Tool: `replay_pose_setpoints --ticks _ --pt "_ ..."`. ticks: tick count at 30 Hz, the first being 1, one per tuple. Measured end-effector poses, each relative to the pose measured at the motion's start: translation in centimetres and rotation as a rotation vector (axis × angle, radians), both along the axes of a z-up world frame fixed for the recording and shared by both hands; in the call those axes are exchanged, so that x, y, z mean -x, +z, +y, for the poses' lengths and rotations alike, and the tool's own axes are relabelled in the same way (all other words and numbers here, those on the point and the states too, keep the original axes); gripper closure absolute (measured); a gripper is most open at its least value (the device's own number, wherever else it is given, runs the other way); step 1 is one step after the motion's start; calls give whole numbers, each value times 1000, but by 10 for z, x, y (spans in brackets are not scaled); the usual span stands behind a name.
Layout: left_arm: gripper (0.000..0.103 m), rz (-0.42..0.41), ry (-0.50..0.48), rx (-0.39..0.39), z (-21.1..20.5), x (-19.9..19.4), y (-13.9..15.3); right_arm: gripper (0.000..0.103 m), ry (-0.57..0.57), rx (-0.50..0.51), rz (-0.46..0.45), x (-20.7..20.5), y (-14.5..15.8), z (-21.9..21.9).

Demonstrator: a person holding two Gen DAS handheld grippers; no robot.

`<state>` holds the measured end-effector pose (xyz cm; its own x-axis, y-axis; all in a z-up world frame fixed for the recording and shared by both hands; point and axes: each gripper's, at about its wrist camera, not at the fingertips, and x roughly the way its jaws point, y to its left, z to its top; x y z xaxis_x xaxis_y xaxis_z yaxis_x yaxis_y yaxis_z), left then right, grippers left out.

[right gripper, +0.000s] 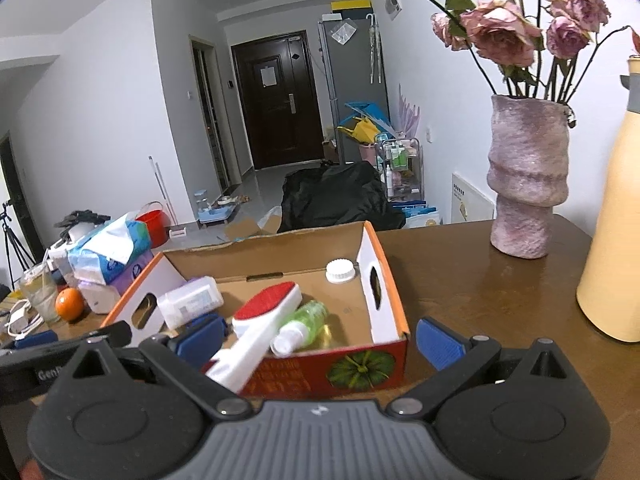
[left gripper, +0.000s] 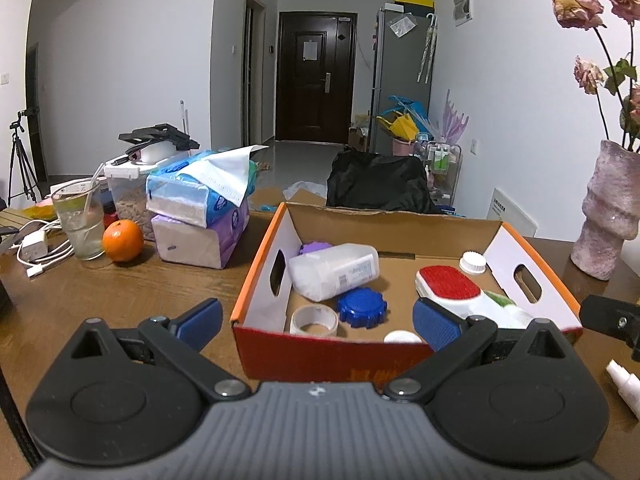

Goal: Organize rigid objects
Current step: 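Withdraw both tools from the box toward the plug adapter and spray bottle, then lower the left tool onto the white plug adapter and close it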

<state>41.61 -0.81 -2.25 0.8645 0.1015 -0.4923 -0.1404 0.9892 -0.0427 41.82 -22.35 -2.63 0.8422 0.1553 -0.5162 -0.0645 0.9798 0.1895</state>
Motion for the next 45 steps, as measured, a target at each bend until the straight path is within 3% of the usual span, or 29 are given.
replay_pose_setpoints --ticks 18,31,45 --pt "0 46 -48 2 3 49 -24 0 -38 82 -42 73 -32 -21" --pt "0 84 -149 -5 5 58 -47 0 -110 194 -150 123 -63 -27" --pt "0 120 -314 -98 11 34 -69 0 -288 104 -114 127 -78 -57"
